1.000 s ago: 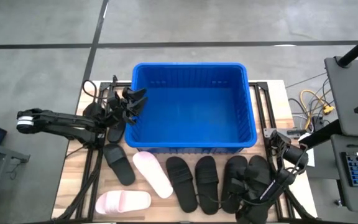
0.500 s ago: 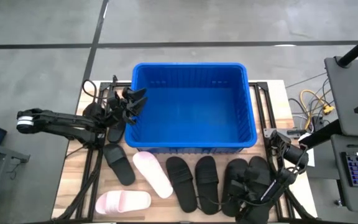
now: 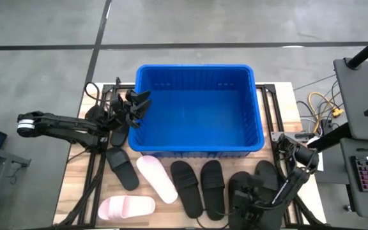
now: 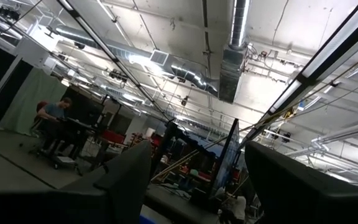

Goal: Pick and place slides into bin
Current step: Put the black slide into the blue bin

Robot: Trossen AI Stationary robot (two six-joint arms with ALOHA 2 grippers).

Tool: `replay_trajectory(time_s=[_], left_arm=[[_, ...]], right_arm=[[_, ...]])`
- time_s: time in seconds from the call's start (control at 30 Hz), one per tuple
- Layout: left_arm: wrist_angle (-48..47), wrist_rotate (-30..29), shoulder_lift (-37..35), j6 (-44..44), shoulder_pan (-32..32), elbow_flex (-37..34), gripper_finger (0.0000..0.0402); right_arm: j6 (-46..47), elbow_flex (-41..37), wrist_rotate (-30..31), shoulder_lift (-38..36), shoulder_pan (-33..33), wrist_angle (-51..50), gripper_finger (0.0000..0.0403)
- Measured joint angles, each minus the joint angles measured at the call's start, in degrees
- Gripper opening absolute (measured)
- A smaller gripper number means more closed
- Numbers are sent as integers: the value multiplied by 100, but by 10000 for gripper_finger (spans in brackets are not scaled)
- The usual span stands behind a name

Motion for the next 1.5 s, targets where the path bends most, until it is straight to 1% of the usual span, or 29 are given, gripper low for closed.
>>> replay_trajectory(time_s=[0.17, 0.3, 0.43, 0.5, 0.57, 0.63, 0.73, 0.8, 0.87, 0.93, 1.0, 1.13, 1.3, 1.5], left_arm=[[-2, -1, 0, 0, 2, 0, 246], [0, -1, 0, 2, 0, 0, 246], [0, -2, 0, 1, 2, 0, 246], [0, -2, 0, -1, 2, 0, 246], [0, -2, 0, -1, 2, 0, 246], [0, -2, 0, -1, 2, 0, 246], [0, -2, 0, -1, 2, 0, 246], [-1, -2, 0, -1, 2, 0, 246], [0, -2, 0, -2, 2, 0, 246], [0, -2, 0, -1, 2, 0, 246], [0, -2, 0, -1, 2, 0, 246], [-2, -2, 0, -3, 2, 0, 246], [-1, -2, 0, -2, 2, 0, 246], [-1, -2, 0, -1, 2, 0, 246]], right_arm=[[-30, 45, 68, -508, -42, 1, 13], [-50, 40, 555, -1058, -120, 9, 13], [-270, 74, 814, -1676, -294, 99, 13], [-501, 118, 1028, -1998, -379, 312, 13], [-784, 143, 1351, -2364, -467, 732, 13], [-1080, 150, 1899, -2734, -556, 1189, 13], [-1489, 150, 3185, -3202, -605, 1862, 13], [-1770, 145, 3940, -3489, -625, 2212, 13], [-1920, 145, 4475, -3733, -621, 2483, 13], [-1948, 143, 4766, -3949, -618, 2648, 13], [-1941, 143, 4899, -4101, -616, 2761, 13], [-1942, 139, 4939, -4266, -619, 2909, 13], [-2033, 135, 4972, -4284, -629, 2907, 13], [-2100, 134, 4972, -4269, -790, 2908, 13]])
